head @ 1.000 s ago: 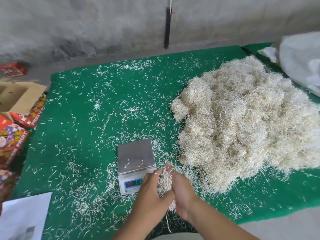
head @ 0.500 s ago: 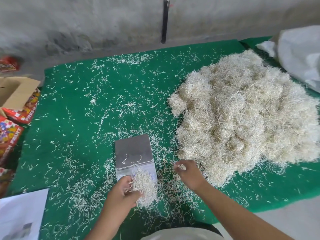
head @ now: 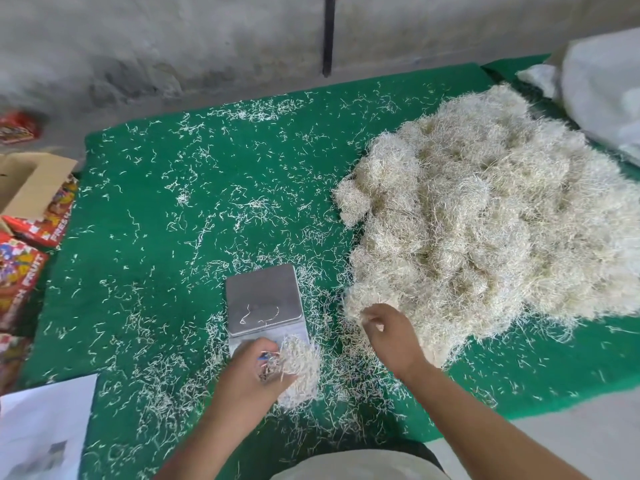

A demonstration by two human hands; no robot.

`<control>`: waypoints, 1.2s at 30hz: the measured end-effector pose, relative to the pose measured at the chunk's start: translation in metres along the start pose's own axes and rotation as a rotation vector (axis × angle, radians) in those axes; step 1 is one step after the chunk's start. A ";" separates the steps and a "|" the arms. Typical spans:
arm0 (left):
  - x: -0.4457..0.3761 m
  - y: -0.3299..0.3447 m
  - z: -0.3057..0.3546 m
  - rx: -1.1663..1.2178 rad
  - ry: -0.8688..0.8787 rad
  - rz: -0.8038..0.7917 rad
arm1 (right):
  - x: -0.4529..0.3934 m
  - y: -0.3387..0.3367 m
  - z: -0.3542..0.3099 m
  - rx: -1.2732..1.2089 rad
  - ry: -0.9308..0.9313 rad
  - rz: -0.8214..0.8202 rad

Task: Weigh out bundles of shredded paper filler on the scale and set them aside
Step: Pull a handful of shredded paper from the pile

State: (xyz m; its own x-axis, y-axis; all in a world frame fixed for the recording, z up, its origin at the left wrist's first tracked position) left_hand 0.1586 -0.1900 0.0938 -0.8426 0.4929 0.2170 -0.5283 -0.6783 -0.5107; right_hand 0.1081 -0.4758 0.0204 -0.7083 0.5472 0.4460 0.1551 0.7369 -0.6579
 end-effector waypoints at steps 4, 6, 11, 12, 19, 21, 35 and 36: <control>-0.027 0.023 0.037 -0.120 0.171 -0.110 | 0.033 -0.022 -0.021 -0.245 -0.100 -0.006; -0.038 0.038 0.058 -0.160 0.249 -0.173 | 0.045 -0.031 -0.033 -0.361 -0.149 -0.059; -0.056 0.066 0.098 -0.129 0.349 -0.281 | 0.057 -0.041 -0.048 -0.557 -0.169 -0.239; -0.058 0.066 0.097 -0.098 0.322 -0.266 | 0.057 -0.044 -0.049 -0.559 -0.170 -0.246; -0.048 0.056 0.085 0.171 0.142 -0.182 | 0.057 -0.028 -0.052 -0.146 -0.290 -0.356; -0.042 0.056 0.081 0.191 0.118 -0.206 | 0.055 -0.025 -0.053 -0.065 -0.337 -0.285; -0.034 -0.026 0.047 0.064 -0.040 0.165 | -0.016 -0.075 -0.022 0.100 0.038 0.099; -0.032 -0.034 0.047 0.107 -0.038 0.204 | -0.019 -0.079 -0.019 0.099 0.068 0.117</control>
State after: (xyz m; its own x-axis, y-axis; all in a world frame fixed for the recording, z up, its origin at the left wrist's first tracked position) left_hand 0.1988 -0.2083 0.1438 -0.9352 0.3206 0.1506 -0.3534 -0.8165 -0.4565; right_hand 0.1225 -0.5364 0.0754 -0.6406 0.6552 0.4003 0.1629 0.6255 -0.7630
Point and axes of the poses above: each hand's wrist, its own x-axis away from the middle knuckle, its own y-axis out of the palm, z = x × y, the point moved 10 cm from there along -x, towards the middle knuckle, and after that the axes turned 14 degrees about y, right-handed, at the moved point
